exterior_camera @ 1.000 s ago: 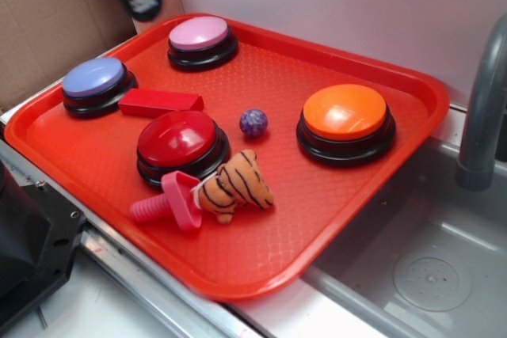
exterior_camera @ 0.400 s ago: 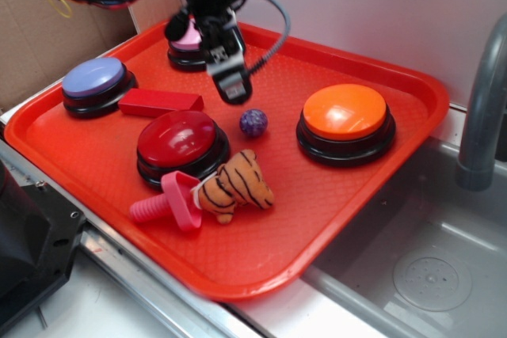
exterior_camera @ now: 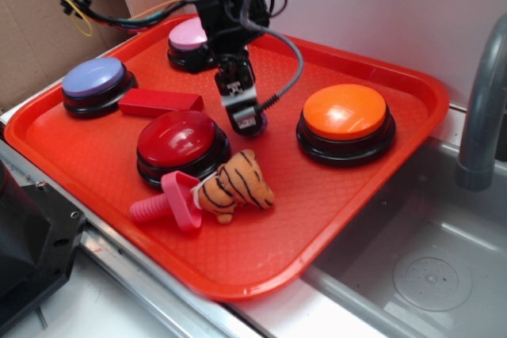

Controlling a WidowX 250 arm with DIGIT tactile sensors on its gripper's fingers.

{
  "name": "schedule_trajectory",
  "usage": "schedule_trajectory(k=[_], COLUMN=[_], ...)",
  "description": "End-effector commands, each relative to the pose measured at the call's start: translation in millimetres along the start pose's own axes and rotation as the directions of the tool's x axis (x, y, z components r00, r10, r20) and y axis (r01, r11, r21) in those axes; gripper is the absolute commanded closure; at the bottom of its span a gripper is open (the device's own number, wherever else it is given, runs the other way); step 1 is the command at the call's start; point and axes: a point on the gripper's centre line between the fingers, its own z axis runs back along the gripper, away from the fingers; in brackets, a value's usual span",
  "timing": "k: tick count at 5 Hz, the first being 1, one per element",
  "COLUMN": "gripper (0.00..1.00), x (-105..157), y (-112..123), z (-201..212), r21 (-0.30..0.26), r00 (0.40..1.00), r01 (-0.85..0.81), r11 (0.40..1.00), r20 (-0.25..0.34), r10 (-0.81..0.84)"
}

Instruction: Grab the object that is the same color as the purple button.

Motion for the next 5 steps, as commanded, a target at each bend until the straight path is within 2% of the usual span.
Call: schedule_trajectory(k=[1,2,3,4,5], gripper=[0.0,0.0,0.9,1.0,1.0], x=[16,17,16,14,12], y=[-5,-6,-6,-6,-5], z=[-14,-21,-24,-20,-14], r21=[-0.004,-0.017,-0.015,-0.001,0.005], r00=[0.999,0.999,0.999,0.999,0.998], r01=[0.037,0.033,0.015,-0.013,-0.03], r11=[0.999,0.999,1.0,1.0,1.0], r20=[0.041,0.032,0.035,0.04,0.054], r10=[-0.037,-0.032,-0.014,0.013,0.03])
